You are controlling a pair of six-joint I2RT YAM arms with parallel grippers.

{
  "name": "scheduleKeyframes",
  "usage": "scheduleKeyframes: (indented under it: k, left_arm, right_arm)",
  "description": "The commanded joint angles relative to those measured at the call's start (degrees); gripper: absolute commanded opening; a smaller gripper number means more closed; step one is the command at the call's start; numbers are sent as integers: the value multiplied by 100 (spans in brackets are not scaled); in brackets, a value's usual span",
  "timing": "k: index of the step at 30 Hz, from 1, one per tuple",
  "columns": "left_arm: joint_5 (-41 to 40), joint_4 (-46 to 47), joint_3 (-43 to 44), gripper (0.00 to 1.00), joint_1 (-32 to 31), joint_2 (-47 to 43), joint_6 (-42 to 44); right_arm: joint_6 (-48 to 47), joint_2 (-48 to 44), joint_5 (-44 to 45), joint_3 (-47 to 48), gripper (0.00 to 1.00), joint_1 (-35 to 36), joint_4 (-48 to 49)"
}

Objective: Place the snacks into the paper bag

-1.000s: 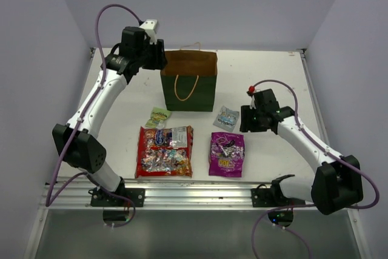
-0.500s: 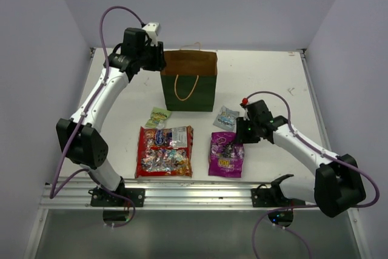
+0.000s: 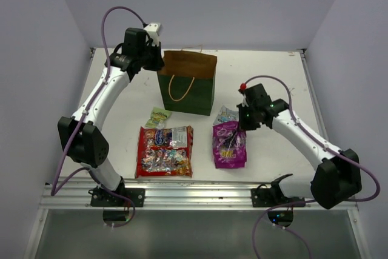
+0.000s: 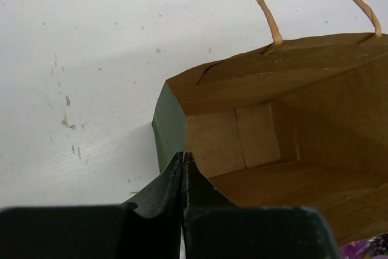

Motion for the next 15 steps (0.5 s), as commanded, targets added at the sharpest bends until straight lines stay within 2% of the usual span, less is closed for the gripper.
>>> scheduleKeyframes:
  k: [1,6,11,15]
  left_arm:
    - [166,201,61,0,50,87,68]
    - [131,148,78,0,50,70,59]
    - [43,-27,105,0,50,26,-81]
    - [26,-80,96,0,41,-18,-195]
  right_arm:
    - [-256,-231,1034,1863,0,-10,-736]
    - [-686,393,1687,4409,0,-1,-1318]
    - [-1240,1139,2284,5951,0,7,-846]
    - [-1486,1773,2189,6936,0,7,-440]
